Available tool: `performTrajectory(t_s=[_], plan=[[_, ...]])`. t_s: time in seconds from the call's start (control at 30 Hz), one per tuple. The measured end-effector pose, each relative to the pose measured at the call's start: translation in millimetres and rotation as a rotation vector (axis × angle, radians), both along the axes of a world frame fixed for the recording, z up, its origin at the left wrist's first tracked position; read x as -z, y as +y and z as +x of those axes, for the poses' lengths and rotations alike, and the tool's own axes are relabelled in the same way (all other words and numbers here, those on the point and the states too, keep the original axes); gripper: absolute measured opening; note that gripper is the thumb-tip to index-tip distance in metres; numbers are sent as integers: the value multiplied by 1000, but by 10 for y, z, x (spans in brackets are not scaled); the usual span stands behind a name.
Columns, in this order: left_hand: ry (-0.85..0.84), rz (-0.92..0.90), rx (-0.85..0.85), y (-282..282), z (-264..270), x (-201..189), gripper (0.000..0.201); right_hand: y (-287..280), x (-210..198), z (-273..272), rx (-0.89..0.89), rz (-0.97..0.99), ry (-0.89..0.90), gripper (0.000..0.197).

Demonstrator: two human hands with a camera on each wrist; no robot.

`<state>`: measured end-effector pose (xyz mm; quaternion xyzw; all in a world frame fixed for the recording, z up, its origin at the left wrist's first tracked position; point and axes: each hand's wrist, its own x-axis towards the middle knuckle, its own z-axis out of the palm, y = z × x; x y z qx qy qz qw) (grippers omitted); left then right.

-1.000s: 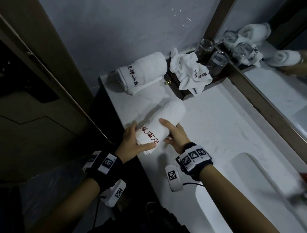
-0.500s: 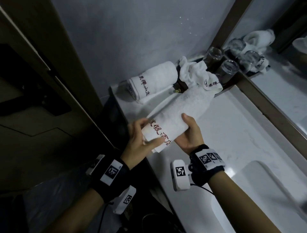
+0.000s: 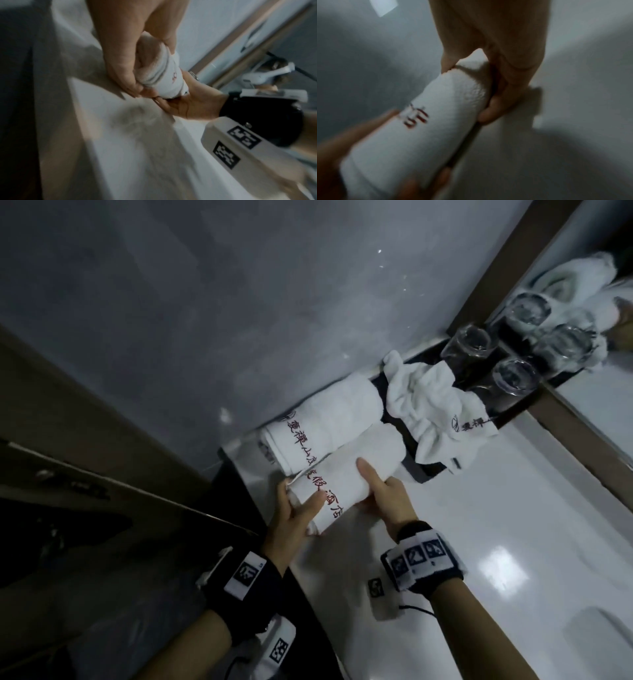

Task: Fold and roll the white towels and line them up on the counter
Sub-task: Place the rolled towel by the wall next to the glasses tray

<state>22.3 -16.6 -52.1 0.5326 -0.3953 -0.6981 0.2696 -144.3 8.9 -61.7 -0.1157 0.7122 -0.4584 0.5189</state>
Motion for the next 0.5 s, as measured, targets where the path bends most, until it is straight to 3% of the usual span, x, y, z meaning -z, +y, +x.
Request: performTrajectory(t_s=[0.07,0.23,0.37,0.5], plan=[[-89,-33,5,-44,5,9,43,-38,32,-53,-49,35,171,54],[-302,-109,110,-48,23,3,94,0,140,-66,143,-154,44,60],[-377,-109,184,-82,102,22,101,-19,181,-70,181,-178,47,56],[-386,-77,151,-172,116,80,84,-10,182,-66,219,-161,63,63]])
